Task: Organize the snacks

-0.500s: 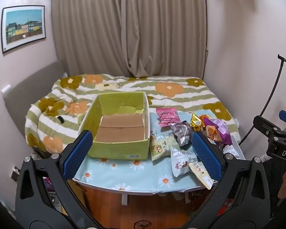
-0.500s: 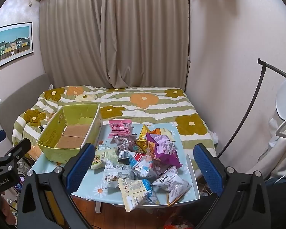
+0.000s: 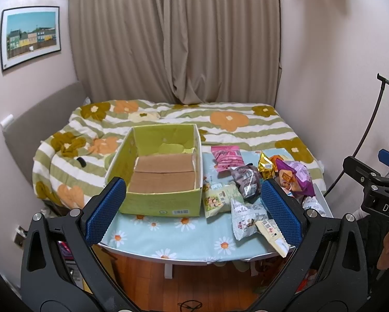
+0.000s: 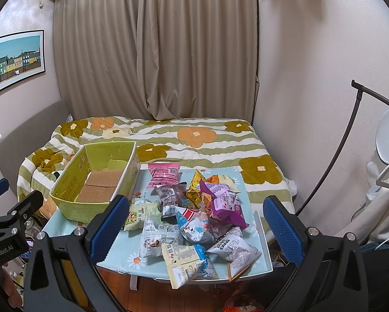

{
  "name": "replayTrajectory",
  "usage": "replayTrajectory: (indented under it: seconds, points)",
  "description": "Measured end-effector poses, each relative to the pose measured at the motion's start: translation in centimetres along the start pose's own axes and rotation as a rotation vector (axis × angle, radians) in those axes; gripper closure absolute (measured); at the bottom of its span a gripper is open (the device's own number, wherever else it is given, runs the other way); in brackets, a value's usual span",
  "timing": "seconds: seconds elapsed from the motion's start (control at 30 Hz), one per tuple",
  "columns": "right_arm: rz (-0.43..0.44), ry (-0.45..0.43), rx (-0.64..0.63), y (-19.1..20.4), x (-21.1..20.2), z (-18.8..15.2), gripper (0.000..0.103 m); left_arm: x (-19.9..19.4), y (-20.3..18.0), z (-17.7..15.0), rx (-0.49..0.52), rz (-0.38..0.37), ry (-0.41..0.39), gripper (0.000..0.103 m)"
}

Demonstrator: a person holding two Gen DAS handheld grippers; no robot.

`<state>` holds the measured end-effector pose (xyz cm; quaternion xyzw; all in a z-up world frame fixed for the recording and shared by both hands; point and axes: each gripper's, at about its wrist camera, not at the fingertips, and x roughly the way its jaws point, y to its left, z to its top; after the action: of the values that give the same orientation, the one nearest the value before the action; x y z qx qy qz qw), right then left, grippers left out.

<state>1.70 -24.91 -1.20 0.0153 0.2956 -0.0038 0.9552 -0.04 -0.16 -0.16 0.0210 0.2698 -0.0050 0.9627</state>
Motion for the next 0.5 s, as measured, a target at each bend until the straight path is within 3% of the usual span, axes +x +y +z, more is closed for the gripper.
replayTrajectory:
  seconds: [0.5]
  points:
    - [0.000,0.000,0.002,0.05,0.01,0.00,0.000,0.09,0.03,0.09,-0.002,0.000,-0.001,0.000]
